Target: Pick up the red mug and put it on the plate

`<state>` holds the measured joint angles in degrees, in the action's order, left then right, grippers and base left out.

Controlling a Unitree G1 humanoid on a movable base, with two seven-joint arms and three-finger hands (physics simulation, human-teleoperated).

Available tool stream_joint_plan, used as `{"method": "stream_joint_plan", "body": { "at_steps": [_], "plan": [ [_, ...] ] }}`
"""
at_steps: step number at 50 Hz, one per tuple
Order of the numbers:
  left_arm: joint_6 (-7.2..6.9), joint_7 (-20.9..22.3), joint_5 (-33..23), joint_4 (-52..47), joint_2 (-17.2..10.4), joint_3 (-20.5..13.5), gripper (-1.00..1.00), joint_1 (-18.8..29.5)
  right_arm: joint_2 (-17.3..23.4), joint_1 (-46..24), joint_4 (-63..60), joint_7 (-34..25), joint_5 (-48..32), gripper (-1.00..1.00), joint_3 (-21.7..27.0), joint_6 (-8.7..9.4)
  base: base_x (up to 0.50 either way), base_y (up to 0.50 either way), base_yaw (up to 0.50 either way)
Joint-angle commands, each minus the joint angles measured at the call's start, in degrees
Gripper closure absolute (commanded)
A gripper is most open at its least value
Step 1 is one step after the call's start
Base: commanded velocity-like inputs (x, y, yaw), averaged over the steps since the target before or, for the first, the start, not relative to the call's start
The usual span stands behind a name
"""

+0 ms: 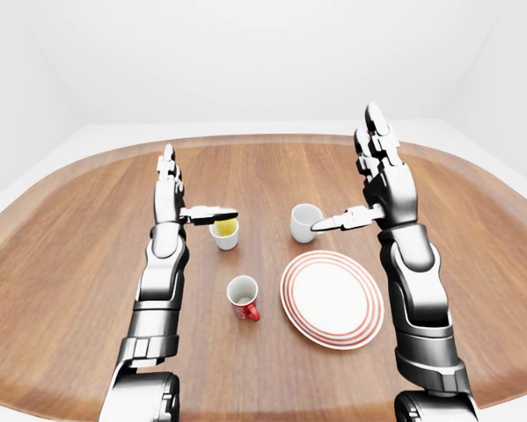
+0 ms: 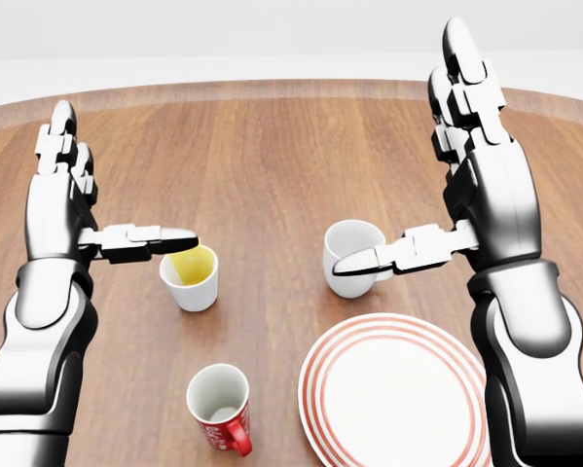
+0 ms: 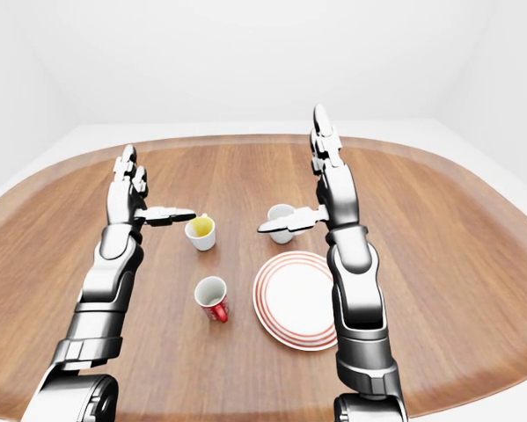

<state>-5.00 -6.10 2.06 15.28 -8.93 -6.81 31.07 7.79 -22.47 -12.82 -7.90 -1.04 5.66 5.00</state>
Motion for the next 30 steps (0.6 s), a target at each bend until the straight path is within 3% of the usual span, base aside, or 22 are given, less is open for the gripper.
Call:
{"method": "stream_joint_plan", "body": {
  "at_steps": [1, 30],
  "plan": [
    [0.00, 0.1, 0.0, -1.5, 0.0, -0.1, -1.00, -0.4, 0.1, -0.5, 1.2, -0.4, -0.9, -1.00, -0.2, 0.00, 0.41, 0.00, 0.00],
    [0.00, 0.3, 0.3, -5.0, -0.4, -0.5, -1.00, -0.9, -0.3, -8.9, 8.8, -15.1, -12.0, -1.00, -5.3, 0.00, 0.03, 0.00, 0.00]
  ]
}}
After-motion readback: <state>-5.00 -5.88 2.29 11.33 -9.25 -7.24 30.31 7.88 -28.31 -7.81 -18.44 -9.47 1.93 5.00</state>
